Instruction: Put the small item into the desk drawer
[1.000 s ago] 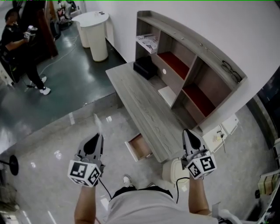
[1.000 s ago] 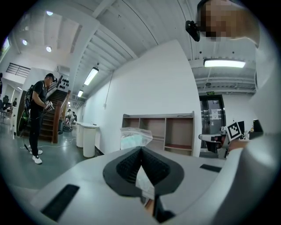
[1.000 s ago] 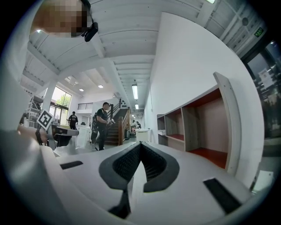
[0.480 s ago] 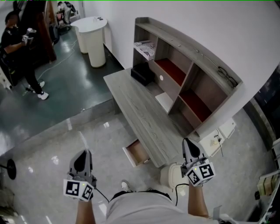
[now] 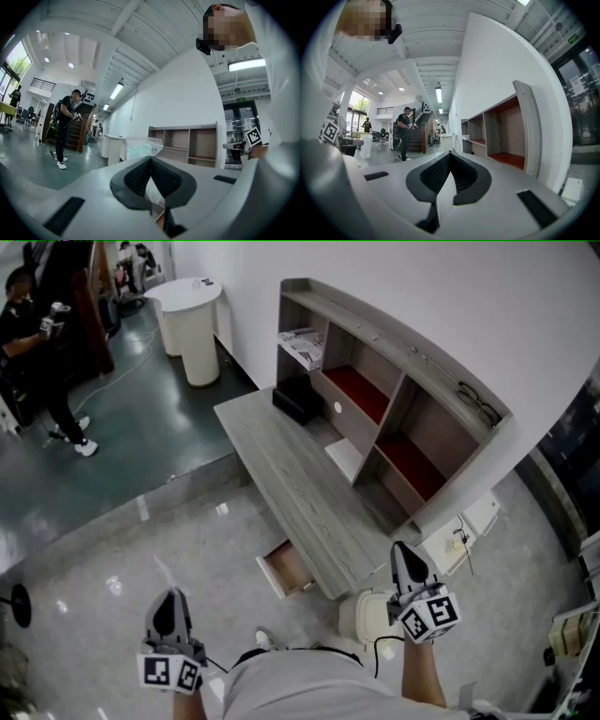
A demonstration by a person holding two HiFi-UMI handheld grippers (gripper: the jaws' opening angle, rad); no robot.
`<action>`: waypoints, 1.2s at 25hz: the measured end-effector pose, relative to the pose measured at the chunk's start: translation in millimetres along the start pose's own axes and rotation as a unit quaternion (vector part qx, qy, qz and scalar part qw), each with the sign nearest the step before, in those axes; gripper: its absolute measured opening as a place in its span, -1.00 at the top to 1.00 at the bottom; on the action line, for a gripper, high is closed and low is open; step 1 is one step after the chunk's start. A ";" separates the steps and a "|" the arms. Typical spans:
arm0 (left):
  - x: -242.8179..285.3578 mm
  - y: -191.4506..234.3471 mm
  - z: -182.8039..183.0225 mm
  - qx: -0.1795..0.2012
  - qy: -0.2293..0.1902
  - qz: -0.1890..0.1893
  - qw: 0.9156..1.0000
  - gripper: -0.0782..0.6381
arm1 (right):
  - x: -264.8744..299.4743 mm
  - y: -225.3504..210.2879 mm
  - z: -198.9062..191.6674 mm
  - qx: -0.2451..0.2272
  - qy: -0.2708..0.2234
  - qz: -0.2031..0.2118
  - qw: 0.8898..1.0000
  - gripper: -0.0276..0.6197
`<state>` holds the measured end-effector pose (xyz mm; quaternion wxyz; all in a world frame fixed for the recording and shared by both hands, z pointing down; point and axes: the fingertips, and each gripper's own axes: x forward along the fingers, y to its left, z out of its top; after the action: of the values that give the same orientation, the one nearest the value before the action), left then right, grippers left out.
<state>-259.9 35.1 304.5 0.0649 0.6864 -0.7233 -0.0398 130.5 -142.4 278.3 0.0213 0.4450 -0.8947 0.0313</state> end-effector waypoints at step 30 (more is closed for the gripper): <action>14.0 16.9 13.0 0.004 -0.015 -0.039 0.999 0.73 | 29.6 61.7 -7.1 -0.018 0.021 0.043 0.999 0.85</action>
<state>-279.2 21.7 294.7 0.0503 0.7138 -0.6968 -0.0497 63.5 -128.2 285.1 0.0474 0.4050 -0.9128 0.0253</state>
